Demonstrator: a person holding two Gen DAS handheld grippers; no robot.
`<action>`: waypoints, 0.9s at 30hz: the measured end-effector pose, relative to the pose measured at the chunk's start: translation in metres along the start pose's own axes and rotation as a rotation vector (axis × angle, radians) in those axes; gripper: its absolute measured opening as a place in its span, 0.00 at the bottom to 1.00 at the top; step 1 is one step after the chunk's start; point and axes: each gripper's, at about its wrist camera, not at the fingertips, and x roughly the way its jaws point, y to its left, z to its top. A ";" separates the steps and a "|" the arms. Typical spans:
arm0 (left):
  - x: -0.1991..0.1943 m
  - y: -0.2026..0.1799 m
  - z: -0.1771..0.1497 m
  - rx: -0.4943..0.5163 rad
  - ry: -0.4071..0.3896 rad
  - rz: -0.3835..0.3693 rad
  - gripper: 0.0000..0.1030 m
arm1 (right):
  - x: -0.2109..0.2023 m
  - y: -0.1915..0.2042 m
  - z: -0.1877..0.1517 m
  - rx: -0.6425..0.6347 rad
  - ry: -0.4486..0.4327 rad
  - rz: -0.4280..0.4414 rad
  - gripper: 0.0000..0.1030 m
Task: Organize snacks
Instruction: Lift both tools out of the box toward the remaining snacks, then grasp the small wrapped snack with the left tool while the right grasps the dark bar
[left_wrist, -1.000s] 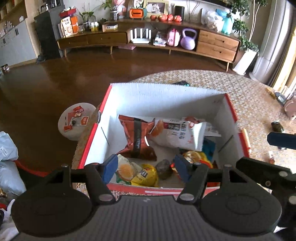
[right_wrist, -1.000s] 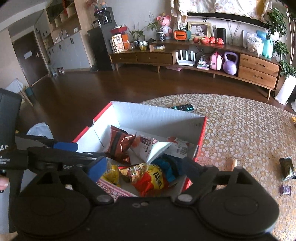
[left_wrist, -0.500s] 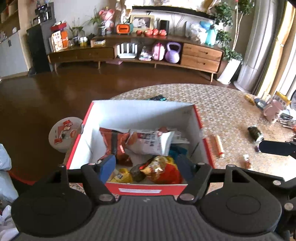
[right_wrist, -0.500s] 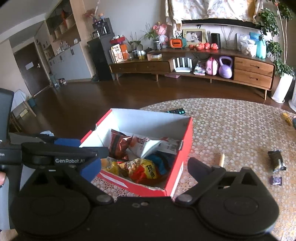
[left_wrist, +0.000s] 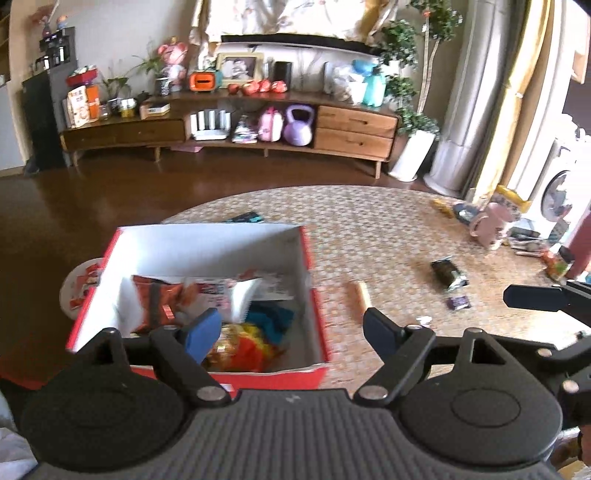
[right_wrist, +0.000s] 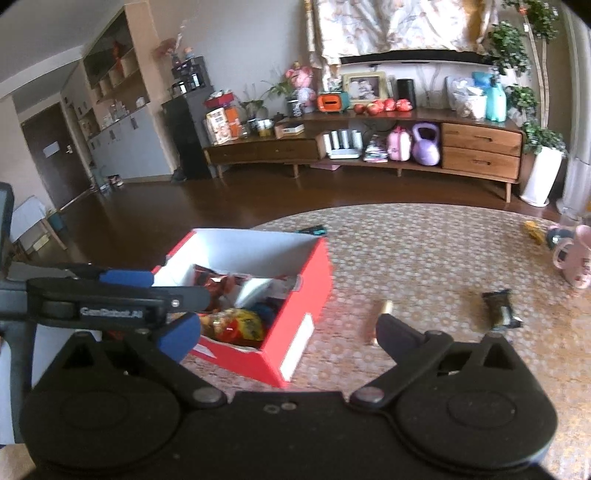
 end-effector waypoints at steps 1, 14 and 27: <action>0.002 -0.006 -0.001 0.001 -0.002 -0.012 0.83 | -0.003 -0.006 -0.001 0.005 -0.002 -0.011 0.99; 0.054 -0.066 -0.013 -0.033 0.065 -0.076 0.90 | -0.017 -0.096 -0.011 0.083 -0.004 -0.165 0.99; 0.120 -0.125 -0.028 -0.020 0.141 -0.054 1.00 | 0.030 -0.187 -0.017 0.173 0.082 -0.278 0.98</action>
